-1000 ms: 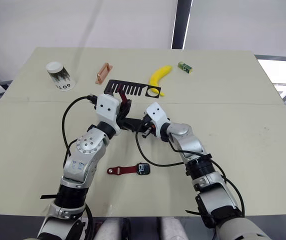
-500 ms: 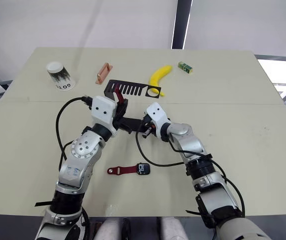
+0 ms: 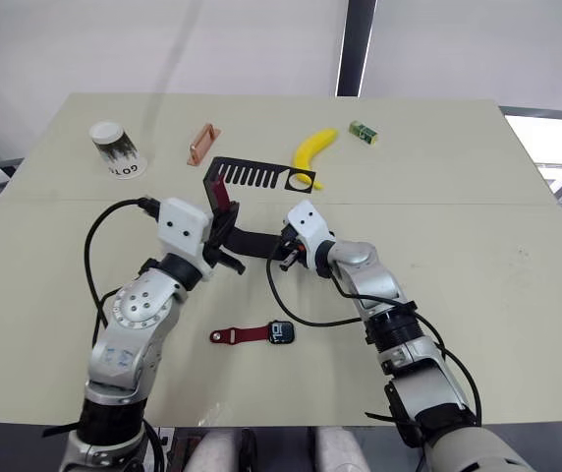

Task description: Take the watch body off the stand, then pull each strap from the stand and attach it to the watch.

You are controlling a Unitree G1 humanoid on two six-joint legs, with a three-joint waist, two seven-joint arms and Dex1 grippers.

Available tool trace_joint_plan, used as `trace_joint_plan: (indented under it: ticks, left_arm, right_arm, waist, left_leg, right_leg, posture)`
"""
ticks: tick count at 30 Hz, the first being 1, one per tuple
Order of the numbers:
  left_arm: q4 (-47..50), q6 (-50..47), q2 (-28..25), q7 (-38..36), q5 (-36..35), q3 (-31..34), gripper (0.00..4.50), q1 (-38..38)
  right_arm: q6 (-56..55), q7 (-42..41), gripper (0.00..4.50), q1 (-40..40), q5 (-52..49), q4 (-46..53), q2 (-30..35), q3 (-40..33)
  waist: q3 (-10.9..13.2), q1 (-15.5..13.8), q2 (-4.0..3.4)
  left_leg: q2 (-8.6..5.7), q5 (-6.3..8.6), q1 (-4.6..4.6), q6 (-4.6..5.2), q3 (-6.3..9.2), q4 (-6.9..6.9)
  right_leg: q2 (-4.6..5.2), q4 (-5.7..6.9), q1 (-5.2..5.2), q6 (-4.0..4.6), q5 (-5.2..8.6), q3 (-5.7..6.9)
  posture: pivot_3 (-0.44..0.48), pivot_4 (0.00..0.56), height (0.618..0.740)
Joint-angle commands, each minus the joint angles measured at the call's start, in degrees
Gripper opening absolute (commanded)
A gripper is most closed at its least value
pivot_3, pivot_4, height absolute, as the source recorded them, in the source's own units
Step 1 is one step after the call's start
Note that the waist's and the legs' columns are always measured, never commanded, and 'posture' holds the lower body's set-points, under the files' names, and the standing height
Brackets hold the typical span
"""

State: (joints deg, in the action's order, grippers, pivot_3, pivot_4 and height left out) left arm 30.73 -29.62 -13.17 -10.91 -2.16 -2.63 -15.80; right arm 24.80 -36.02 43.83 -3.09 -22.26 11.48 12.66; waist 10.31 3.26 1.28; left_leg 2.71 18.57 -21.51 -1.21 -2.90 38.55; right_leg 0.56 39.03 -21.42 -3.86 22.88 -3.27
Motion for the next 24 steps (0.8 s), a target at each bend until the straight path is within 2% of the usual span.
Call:
trace_joint_plan:
  ticks: [1, 6, 9, 14, 20, 23, 24]
  left_arm:
    - [5.1, -1.0, -1.6, -2.4, -2.2, 1.5, 0.05, 0.9]
    - [7.4, -4.5, -2.9, -5.5, -8.3, 6.0, 0.05, 1.9]
    - [9.1, -7.2, -5.9, -11.7, -16.1, 9.8, 0.05, 3.3]
    - [9.0, -10.2, -13.9, -22.5, -27.9, 14.5, 0.05, 5.2]
    - [5.8, -11.9, -20.5, -31.8, -36.8, 14.2, 0.05, 4.0]
    - [3.3, -12.1, -21.5, -34.0, -38.8, 12.8, 0.00, 2.2]
    - [2.3, -11.7, -21.7, -34.9, -38.8, 11.9, 0.00, 1.5]
  right_arm:
    - [0.3, 0.1, 0.00, -0.7, 1.2, -2.9, 0.8, 0.1]
    - [-2.2, -0.7, 0.00, -0.8, -0.4, -0.3, 0.9, -1.5]
    - [-3.8, -3.0, 0.00, -2.4, -1.2, 5.6, 3.0, -1.7]
    - [-1.3, -8.5, 0.00, -8.5, -6.7, 20.6, 9.7, -5.3]
    - [6.5, -16.4, 0.00, -17.5, -20.1, 37.5, 19.4, -13.5]
    - [13.0, -17.0, 0.77, -19.3, -29.3, 41.4, 21.0, -18.8]
    - [15.5, -17.3, 1.24, -19.9, -33.0, 42.4, 21.5, -20.8]
  waist:
    - [0.0, 0.0, 0.00]
    - [0.0, 0.0, 0.00]
    - [0.0, 0.0, -0.01]
    - [0.0, -0.1, -0.04]
    - [0.0, -0.2, -0.03]
    - [0.1, 0.0, -0.04]
    - [0.1, 0.1, -0.04]
  left_leg:
    - [0.00, 0.00, 0.00, 0.00, 0.00, -0.01]
    - [0.00, 0.00, -0.01, 0.00, 0.00, -0.04]
    - [-0.01, -0.02, -0.01, -0.03, 0.00, -0.17]
    - [-0.01, -0.04, -0.09, -0.08, 0.02, -0.41]
    - [-0.02, -0.04, -0.12, -0.07, 0.03, -0.46]
    - [-0.01, -0.04, -0.10, -0.07, 0.03, -0.47]
    - [-0.01, -0.05, -0.10, -0.07, 0.03, -0.47]
  right_leg:
    - [0.00, -0.02, 0.01, 0.00, 0.00, 0.00]
    - [0.00, -0.05, 0.01, 0.00, 0.00, 0.00]
    - [-0.01, -0.09, -0.02, 0.00, 0.00, 0.00]
    - [-0.01, -0.17, -0.07, 0.00, 0.00, 0.01]
    - [-0.01, -0.56, 0.01, 0.00, 0.00, 0.01]
    - [-0.04, -0.58, 0.02, 0.00, 0.00, 0.00]
    - [-0.05, -0.58, 0.02, 0.00, 0.00, 0.00]
  posture:
    - [0.000, 0.150, 0.740]
    - [0.000, 0.150, 0.740]
    - [0.000, 0.150, 0.740]
    - [0.000, 0.150, 0.740]
    - [0.000, 0.150, 0.740]
    - [0.000, 0.150, 0.740]
    - [0.000, 0.150, 0.740]
